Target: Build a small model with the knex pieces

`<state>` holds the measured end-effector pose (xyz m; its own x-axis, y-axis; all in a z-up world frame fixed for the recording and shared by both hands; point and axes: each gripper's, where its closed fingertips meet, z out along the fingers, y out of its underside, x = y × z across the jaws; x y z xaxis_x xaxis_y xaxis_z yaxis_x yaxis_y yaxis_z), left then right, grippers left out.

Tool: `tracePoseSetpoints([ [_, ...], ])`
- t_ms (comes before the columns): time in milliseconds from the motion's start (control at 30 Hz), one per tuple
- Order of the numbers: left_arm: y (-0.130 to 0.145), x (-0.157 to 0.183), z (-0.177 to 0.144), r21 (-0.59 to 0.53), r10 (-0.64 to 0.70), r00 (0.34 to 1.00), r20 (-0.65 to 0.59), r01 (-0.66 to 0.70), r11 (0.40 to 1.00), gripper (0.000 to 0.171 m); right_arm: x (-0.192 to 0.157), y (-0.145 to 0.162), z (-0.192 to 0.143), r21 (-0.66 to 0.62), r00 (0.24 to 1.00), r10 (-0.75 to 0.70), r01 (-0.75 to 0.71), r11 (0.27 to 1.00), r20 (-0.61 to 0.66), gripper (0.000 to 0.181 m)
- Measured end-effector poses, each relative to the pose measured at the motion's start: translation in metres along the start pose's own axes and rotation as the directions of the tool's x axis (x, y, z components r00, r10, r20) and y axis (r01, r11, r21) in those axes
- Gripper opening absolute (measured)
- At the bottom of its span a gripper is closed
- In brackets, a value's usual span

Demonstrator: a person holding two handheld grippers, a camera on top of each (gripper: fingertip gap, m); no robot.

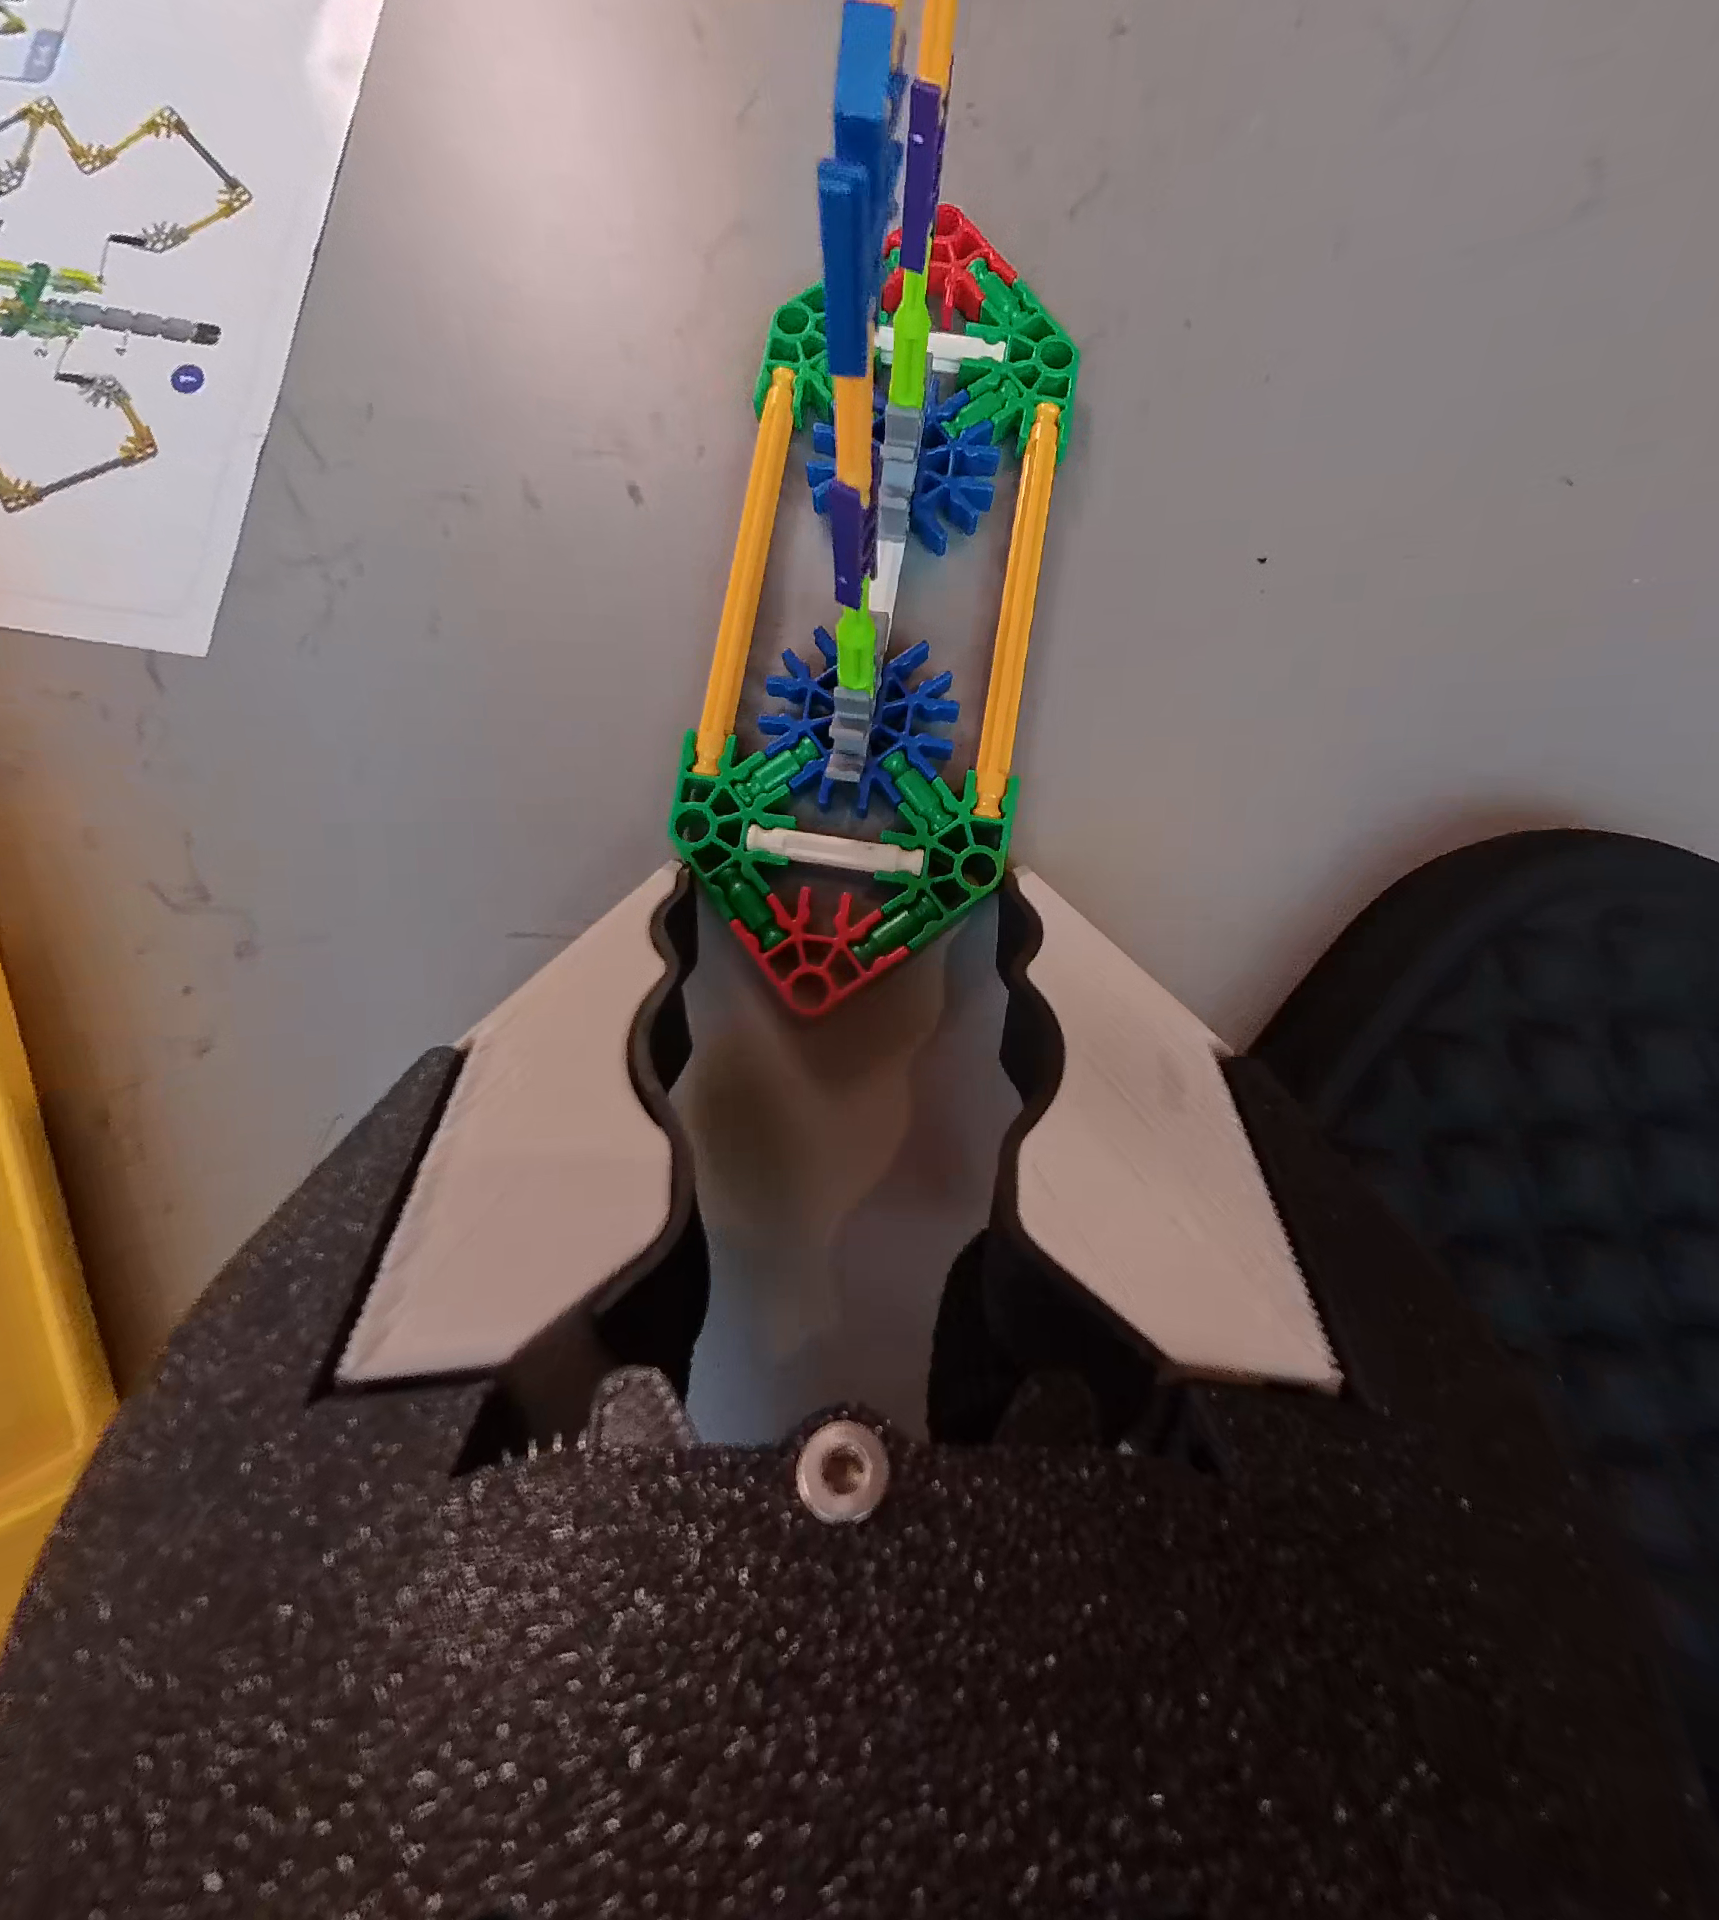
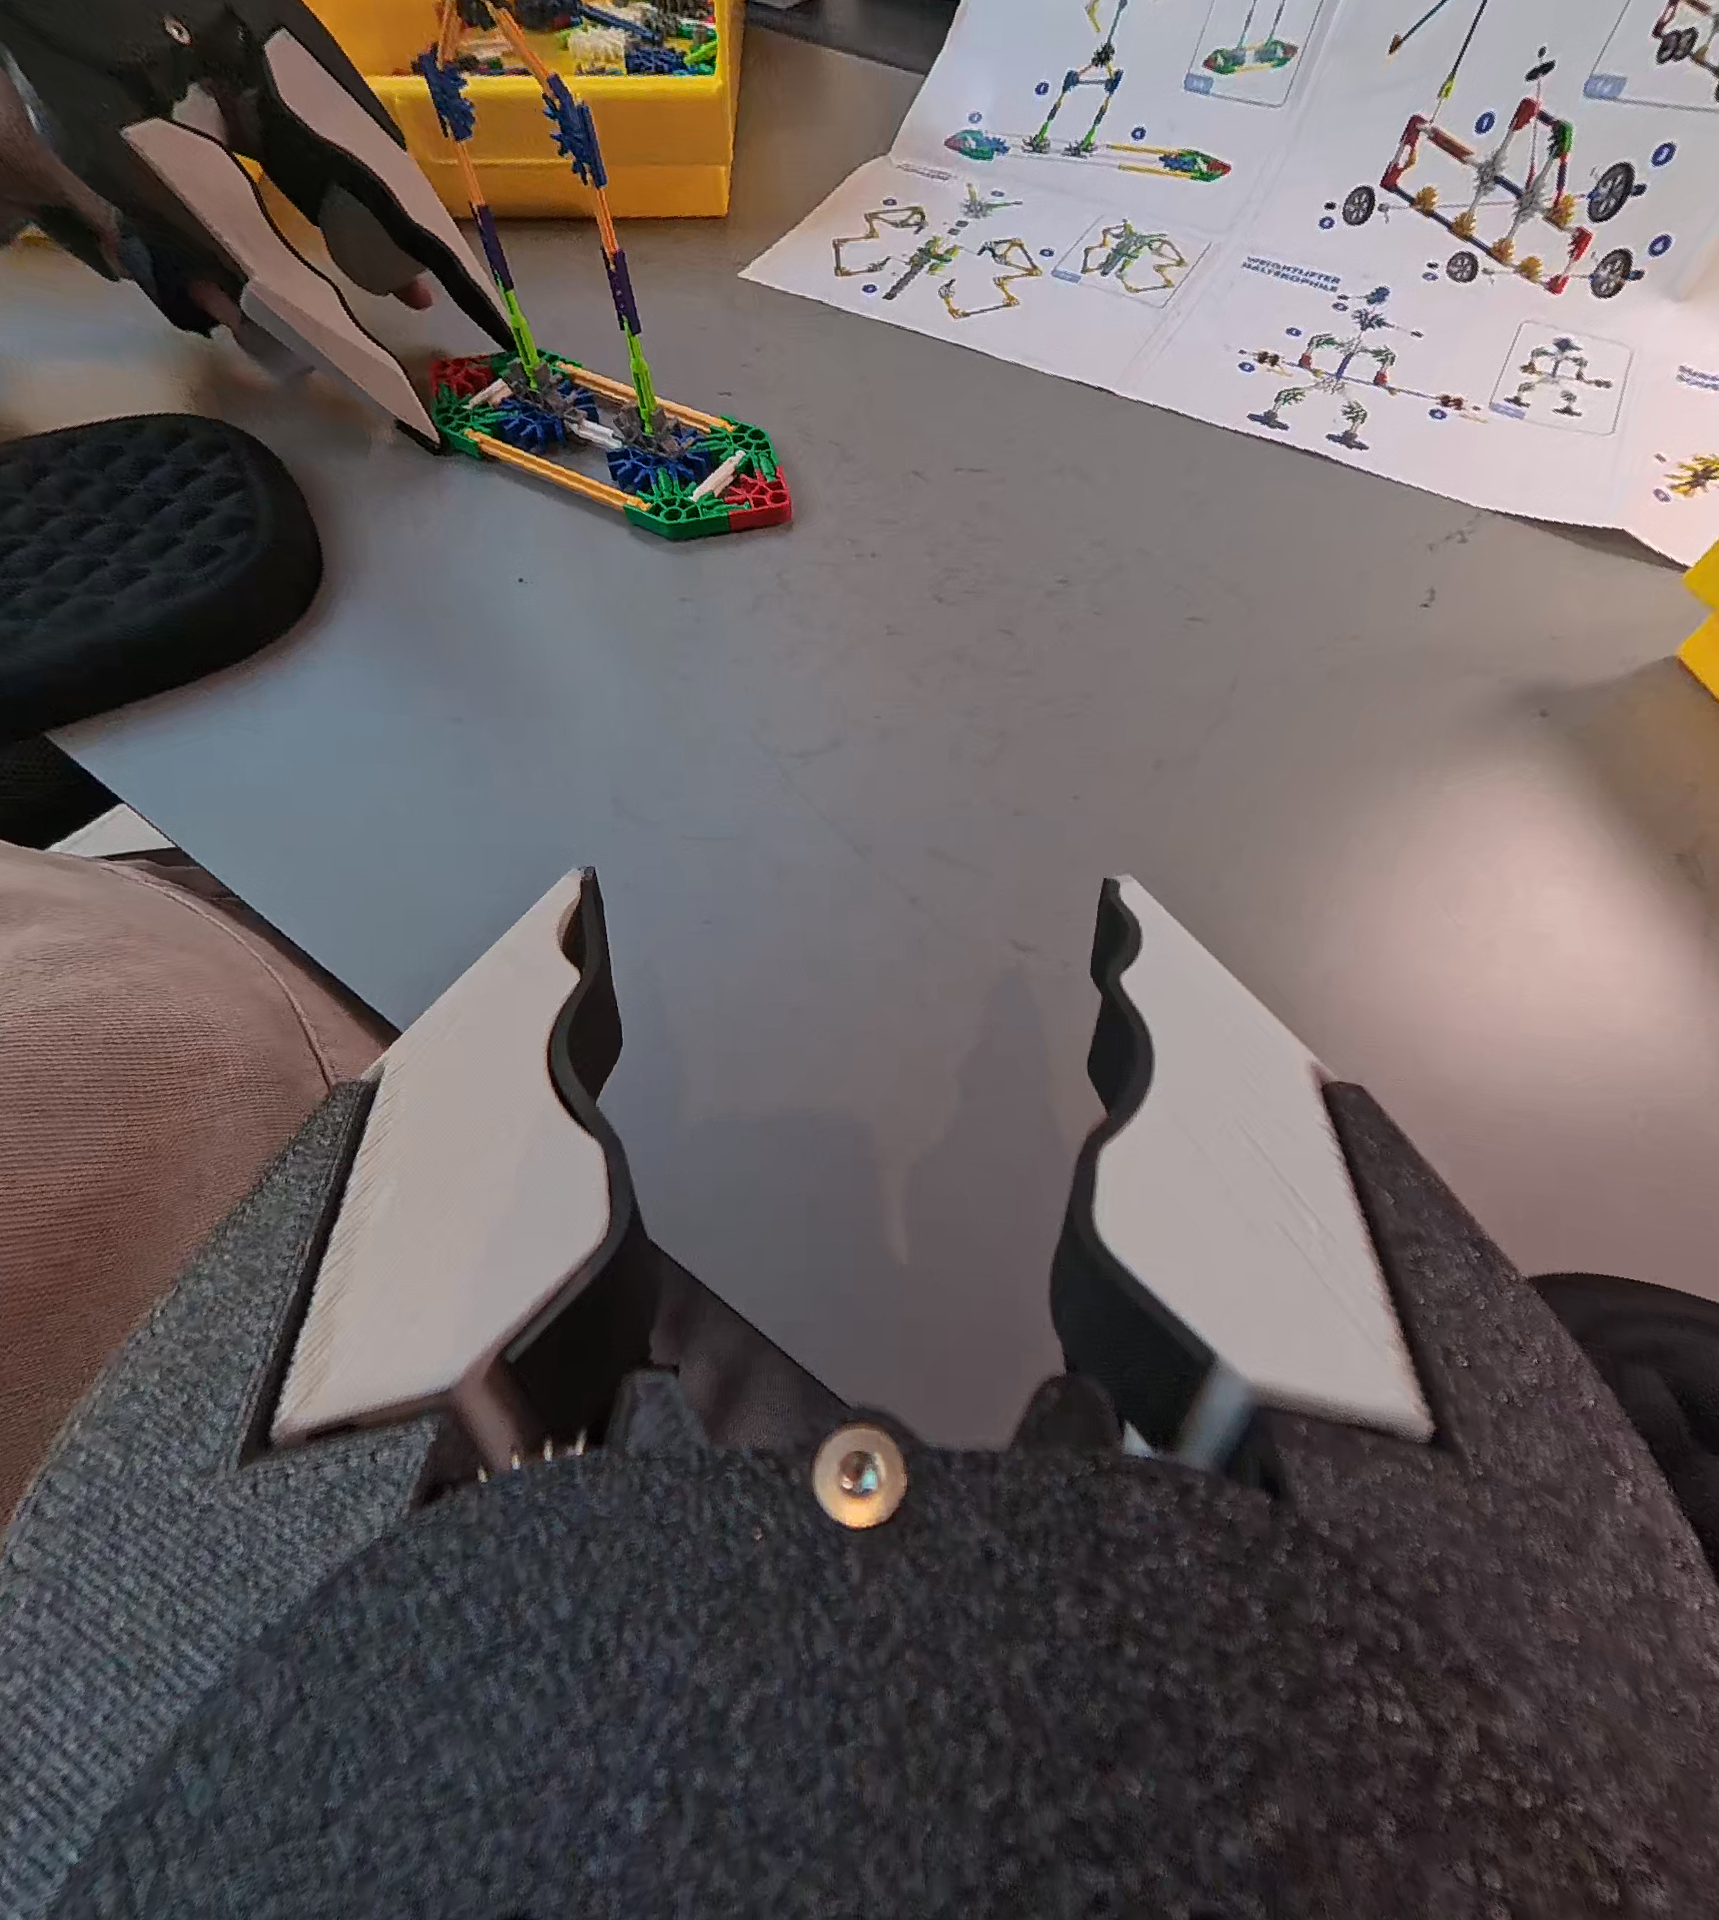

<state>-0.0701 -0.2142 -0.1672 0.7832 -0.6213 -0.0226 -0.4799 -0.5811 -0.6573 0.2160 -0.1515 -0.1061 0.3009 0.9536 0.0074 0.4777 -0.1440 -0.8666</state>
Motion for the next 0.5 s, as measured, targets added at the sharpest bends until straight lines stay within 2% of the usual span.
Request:
tracePoseSetpoints([
  [267,-0.027,-0.002,0.023,-0.025,0.033,0.999,-0.007,-0.033,0.999,0.058,0.01,0.003,-0.005,-0.007,0.999,0.005,-0.005,1.0,-0.047,0.093],
  [500,-0.058,0.002,0.05,-0.052,0.007,1.0,0.012,-0.006,0.999,0.058,0.011,0.001,-0.011,-0.01,0.996,-0.017,0.016,1.0,-0.086,0.096],
])
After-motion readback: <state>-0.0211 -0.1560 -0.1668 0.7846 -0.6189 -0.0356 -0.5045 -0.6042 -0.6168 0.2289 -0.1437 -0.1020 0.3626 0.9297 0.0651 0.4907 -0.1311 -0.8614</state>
